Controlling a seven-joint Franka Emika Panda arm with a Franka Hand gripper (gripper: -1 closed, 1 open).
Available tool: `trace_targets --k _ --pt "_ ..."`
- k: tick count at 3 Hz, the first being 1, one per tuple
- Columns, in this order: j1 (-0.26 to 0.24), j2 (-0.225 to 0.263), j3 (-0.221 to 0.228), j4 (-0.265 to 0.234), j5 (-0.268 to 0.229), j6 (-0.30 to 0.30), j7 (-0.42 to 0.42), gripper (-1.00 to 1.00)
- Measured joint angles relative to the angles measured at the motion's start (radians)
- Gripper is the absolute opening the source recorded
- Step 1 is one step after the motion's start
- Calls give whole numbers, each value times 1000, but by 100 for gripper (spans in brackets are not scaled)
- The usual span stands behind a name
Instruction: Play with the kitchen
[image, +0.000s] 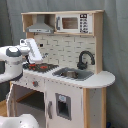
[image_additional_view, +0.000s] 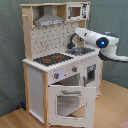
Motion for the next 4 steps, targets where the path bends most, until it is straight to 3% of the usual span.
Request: trace_targets --k 3,4 --pt "-22 39 -6 91 226 -223 41 100" --pt "-28 58 -5 125 279 -295 76 100"
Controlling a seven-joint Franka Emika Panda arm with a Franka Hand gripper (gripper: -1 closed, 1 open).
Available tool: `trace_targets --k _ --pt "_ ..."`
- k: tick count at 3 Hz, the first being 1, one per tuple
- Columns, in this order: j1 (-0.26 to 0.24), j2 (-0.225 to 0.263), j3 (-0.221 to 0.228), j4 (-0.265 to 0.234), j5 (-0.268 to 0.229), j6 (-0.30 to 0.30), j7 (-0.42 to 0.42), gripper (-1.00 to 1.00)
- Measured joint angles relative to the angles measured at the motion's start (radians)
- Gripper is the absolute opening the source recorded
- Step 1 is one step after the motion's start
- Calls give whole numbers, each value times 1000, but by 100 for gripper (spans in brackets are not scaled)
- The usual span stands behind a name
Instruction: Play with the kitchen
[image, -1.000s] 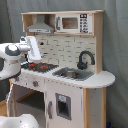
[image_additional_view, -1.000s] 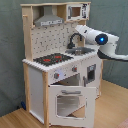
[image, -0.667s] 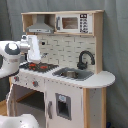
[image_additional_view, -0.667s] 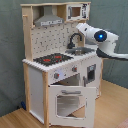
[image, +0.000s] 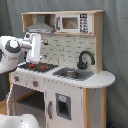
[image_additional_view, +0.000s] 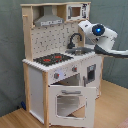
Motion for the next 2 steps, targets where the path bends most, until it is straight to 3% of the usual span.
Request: trace_targets --k 1,2 --pt "-1 21 40 23 56 -59 57 100" --pt "-14 41 73 23 110 -80 129 100"
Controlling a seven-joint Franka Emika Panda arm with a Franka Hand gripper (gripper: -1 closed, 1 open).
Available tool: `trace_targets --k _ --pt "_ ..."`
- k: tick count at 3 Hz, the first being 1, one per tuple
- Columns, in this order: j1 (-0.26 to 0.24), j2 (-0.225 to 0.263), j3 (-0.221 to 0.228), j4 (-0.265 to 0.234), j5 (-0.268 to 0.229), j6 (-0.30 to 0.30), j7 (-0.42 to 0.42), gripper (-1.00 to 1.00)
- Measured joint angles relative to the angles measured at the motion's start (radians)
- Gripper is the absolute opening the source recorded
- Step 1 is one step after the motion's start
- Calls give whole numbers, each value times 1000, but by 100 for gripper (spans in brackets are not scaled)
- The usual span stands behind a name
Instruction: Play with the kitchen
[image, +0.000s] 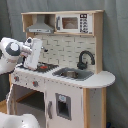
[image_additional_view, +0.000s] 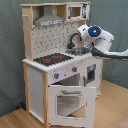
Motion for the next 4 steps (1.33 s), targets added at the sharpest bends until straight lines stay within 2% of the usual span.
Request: trace_targets --k 2,3,4 --pt "-54 66 3 50 154 -38 100 100" --pt "-87 116 15 94 219 -59 133 100" --pt "-126 172 37 130 262 -66 181 100"
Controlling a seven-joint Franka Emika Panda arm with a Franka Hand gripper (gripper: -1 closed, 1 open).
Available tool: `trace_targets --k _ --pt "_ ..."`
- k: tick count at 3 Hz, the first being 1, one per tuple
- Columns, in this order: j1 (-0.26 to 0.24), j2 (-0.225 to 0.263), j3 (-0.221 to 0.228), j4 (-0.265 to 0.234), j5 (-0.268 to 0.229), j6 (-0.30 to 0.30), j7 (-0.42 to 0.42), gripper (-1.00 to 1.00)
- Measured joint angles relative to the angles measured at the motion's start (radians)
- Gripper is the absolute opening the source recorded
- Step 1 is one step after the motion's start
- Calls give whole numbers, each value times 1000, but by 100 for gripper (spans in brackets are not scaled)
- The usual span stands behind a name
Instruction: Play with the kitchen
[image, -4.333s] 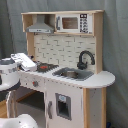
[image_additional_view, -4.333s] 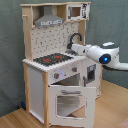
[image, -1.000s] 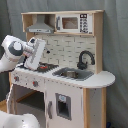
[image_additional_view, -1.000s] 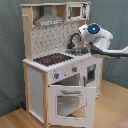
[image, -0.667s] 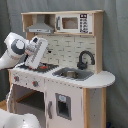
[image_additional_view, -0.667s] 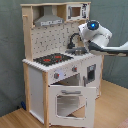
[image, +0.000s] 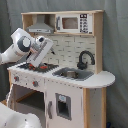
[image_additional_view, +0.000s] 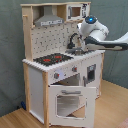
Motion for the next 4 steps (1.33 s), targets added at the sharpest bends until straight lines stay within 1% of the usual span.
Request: trace_targets --k 1,2,4 --pt "-44 68 25 20 31 0 60 100" --pt "-63 138 36 17 43 0 135 100" --pt "-73 281 37 8 43 -15 282 100"
